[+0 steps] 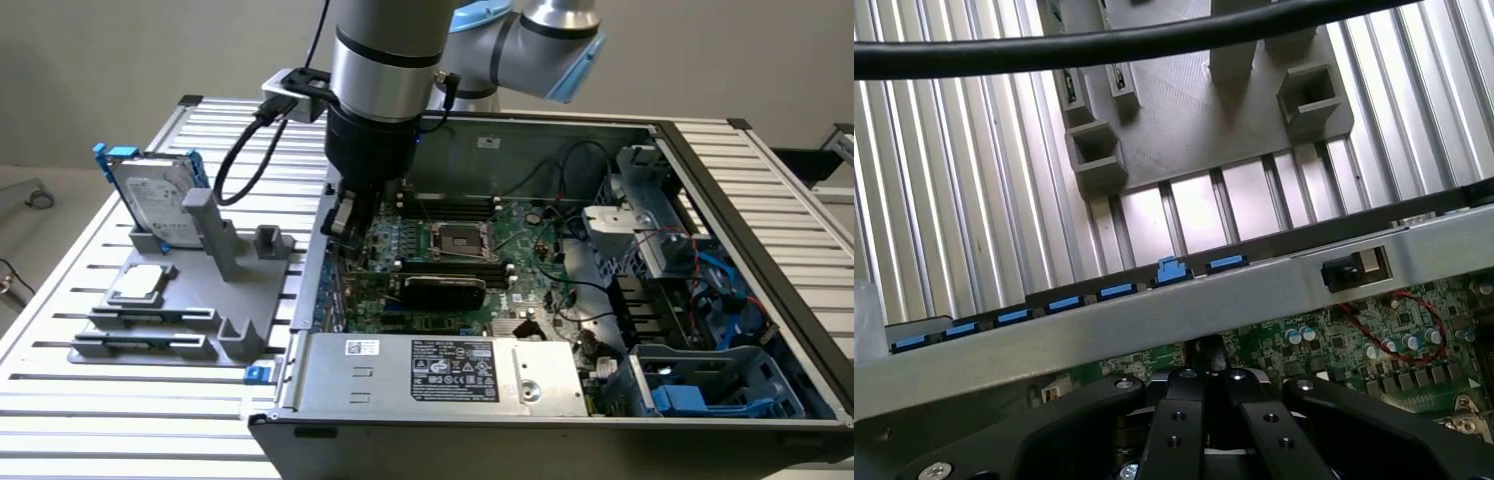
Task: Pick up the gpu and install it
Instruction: 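Press down on the gpu until it lock into place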
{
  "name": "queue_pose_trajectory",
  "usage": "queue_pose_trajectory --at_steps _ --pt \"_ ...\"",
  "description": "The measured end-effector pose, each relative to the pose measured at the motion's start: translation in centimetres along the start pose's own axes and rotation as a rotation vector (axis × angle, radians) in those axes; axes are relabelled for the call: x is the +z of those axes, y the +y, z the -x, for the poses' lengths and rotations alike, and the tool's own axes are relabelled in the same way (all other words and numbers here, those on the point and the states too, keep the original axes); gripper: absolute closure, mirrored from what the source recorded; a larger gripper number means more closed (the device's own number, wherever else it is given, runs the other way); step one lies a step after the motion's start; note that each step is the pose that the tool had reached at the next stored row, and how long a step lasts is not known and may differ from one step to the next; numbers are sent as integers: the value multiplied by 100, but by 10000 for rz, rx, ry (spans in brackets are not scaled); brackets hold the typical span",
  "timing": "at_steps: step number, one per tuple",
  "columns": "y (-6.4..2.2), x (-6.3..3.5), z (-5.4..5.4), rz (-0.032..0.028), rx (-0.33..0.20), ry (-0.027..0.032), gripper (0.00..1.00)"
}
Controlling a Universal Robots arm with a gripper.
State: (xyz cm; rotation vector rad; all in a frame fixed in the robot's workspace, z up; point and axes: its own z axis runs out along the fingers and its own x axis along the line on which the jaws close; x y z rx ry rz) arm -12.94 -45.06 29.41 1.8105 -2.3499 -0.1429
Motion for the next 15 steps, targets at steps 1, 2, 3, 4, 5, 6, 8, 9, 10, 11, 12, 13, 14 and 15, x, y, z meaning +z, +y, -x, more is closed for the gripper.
queue_pose_trajectory --at_steps 1,2,3,4,5,6,8,9,10,11,12,13,14,15 --pt "0 1 0 0 9 3 89" --pt "1 2 0 -1 13 4 89" --pt "1 2 1 -1 15 5 89" --pt "1 2 3 -1 18 6 89" --pt "2 1 7 -1 20 7 89" --pt "3 0 11 -1 19 6 89" --pt "6 -3 22 0 19 6 89" --pt "7 -5 28 0 20 6 89" --pt "8 -8 34 0 20 6 89" --pt "8 -11 40 1 20 4 89" --pt "10 -18 47 2 23 5 89" --pt "9 -28 53 5 23 6 89" --pt "5 -38 58 1 22 8 89" --pt "-2 -50 64 0 19 10 89"
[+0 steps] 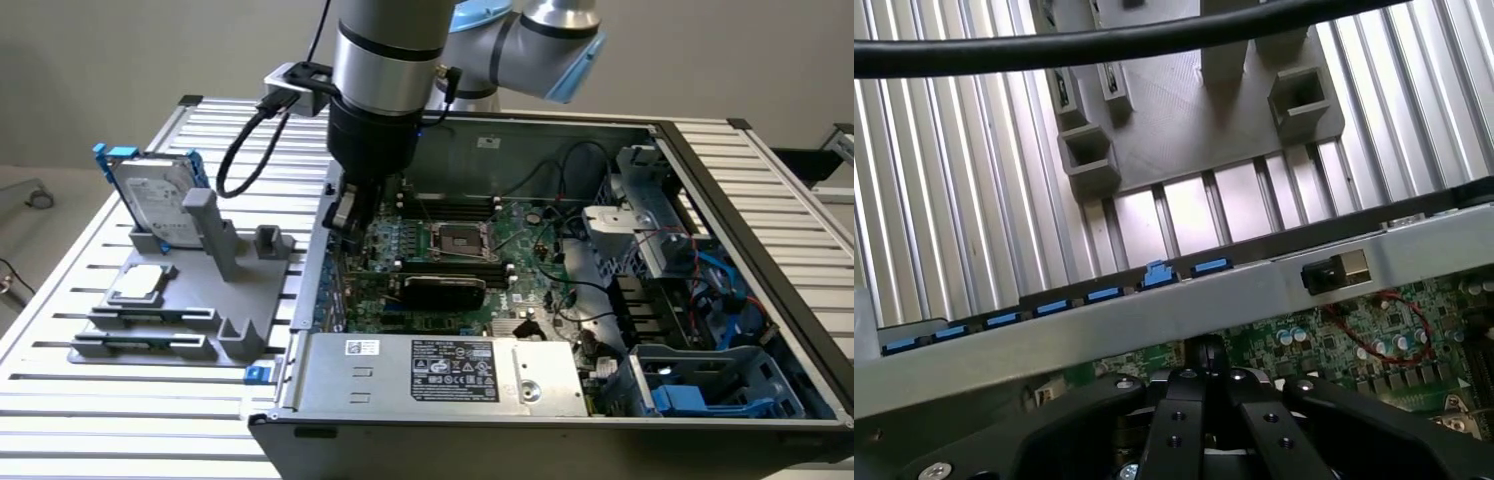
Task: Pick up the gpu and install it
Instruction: 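Press down on the gpu until it lock into place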
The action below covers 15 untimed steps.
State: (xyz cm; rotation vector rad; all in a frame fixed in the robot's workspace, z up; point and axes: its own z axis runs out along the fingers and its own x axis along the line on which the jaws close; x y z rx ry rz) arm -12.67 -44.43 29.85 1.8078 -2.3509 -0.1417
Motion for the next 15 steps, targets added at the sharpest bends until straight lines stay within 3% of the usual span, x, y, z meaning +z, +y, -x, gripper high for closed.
queue_pose_trajectory --at_steps 9,11,15 --pt "-175 -65 67 7 -5 -29 89" --pt "-227 -82 81 21 -18 -78 89" --pt "-342 -124 111 64 -56 -243 89"
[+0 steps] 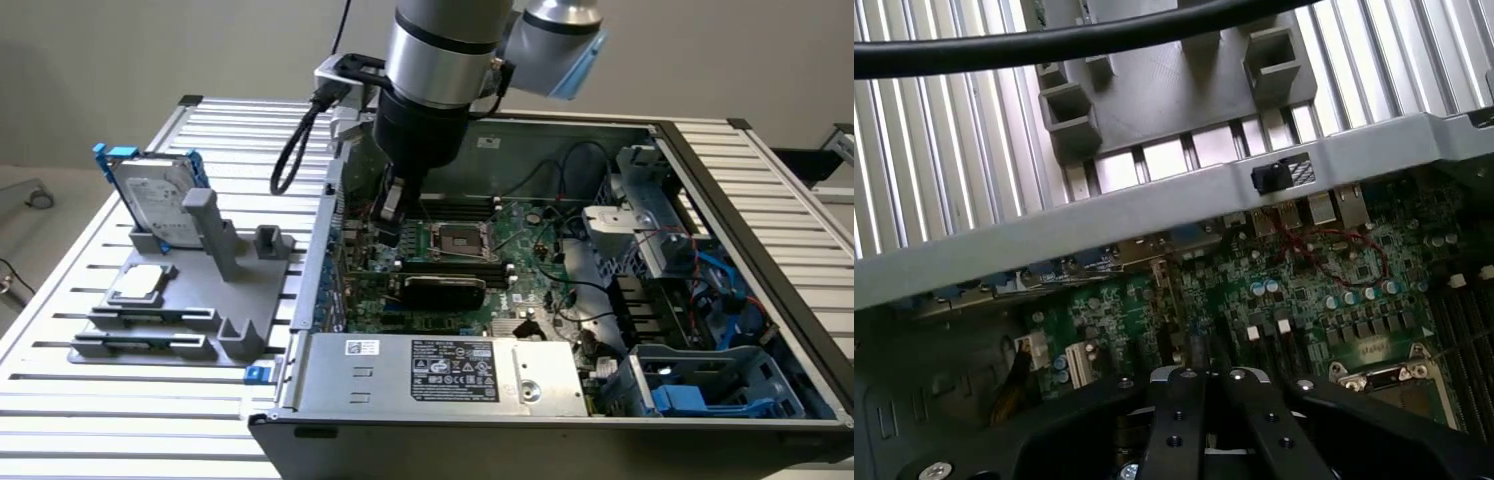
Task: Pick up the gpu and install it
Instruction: 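Press down on the gpu until it lock into place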
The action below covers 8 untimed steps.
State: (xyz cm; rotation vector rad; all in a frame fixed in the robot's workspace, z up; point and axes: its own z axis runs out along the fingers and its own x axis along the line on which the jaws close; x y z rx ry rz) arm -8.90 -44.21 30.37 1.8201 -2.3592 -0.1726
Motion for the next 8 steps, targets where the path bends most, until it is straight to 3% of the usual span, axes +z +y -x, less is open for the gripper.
queue_pose_trajectory --at_steps 5,8 --pt "-153 -75 40 49 -44 -192 89" --pt "-210 -105 55 60 -60 -239 89"
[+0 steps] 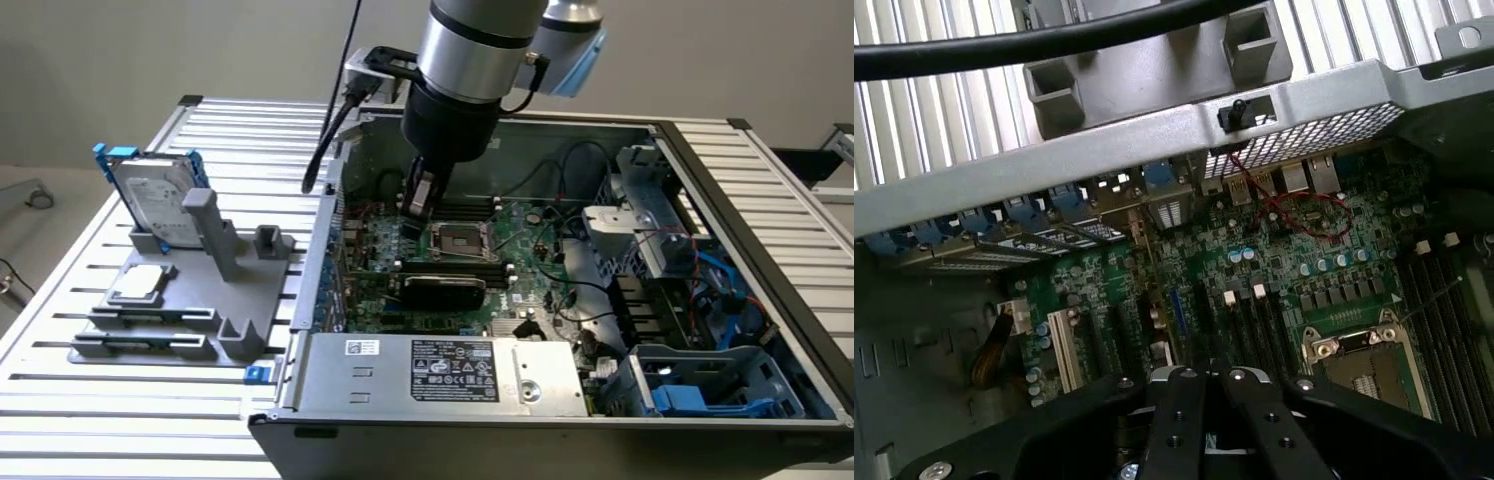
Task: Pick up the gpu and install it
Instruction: 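Press down on the gpu until it lock into place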
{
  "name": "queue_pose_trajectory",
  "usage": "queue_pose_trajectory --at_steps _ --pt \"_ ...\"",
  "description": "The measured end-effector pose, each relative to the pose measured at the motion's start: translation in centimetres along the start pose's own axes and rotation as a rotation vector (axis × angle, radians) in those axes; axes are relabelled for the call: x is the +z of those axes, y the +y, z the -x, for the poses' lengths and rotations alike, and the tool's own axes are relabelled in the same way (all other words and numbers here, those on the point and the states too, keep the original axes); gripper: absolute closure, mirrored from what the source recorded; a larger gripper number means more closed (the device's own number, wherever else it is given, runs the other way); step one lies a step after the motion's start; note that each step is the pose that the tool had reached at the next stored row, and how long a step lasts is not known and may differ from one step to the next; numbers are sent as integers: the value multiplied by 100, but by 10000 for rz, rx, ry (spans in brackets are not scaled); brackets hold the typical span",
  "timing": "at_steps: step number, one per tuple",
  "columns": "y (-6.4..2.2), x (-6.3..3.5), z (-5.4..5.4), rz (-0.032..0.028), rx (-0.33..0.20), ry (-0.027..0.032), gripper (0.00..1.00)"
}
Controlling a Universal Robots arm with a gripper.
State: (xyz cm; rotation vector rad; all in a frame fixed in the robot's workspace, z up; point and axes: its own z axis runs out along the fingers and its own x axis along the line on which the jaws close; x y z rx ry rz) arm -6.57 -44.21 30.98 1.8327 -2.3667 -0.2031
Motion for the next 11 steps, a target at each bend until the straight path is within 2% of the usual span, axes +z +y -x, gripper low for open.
queue_pose_trajectory --at_steps 11 --pt "-11 -5 3 -10 -4 -10 89"
